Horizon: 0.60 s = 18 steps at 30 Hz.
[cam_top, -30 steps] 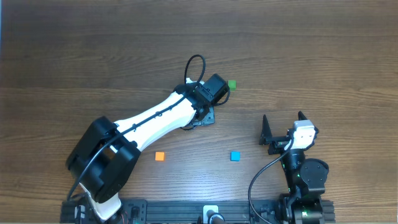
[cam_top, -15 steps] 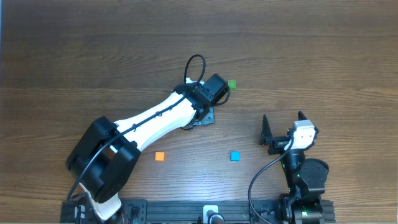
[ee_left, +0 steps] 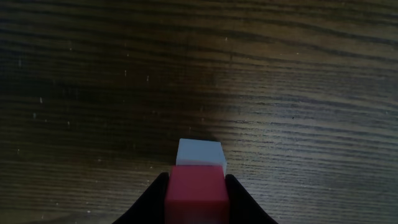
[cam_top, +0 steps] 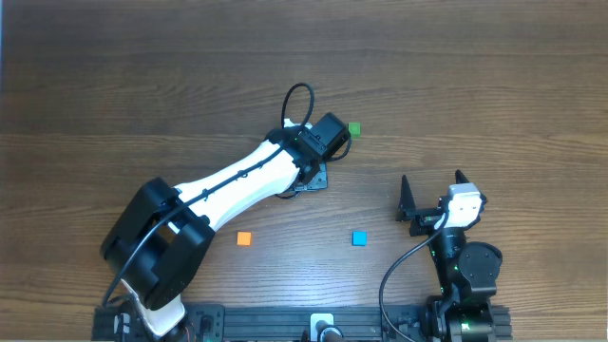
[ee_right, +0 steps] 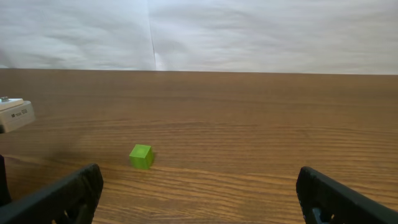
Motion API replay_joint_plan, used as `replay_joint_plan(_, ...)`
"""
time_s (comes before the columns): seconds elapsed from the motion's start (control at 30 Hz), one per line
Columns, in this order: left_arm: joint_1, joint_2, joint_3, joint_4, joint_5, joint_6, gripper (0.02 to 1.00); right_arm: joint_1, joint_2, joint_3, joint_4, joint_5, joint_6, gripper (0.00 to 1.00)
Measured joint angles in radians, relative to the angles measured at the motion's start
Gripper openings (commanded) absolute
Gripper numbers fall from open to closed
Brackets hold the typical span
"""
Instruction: Stack Cubes
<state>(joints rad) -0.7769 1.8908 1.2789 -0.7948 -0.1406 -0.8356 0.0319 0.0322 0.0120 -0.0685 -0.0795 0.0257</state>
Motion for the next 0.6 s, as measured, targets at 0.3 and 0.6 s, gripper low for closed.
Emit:
replay_joint_plan(0.3,0.000,0.000,0.000,0.003,-0.011,0.000,0.261,0.000,0.000,0.000,0.000,0.000,0.000,0.993)
replay_joint_plan(0.6,0.000,0.000,0.000,0.003,-0.014,0.000,0.288,0.000,0.000,0.000,0.000,0.000,0.000,0.993)
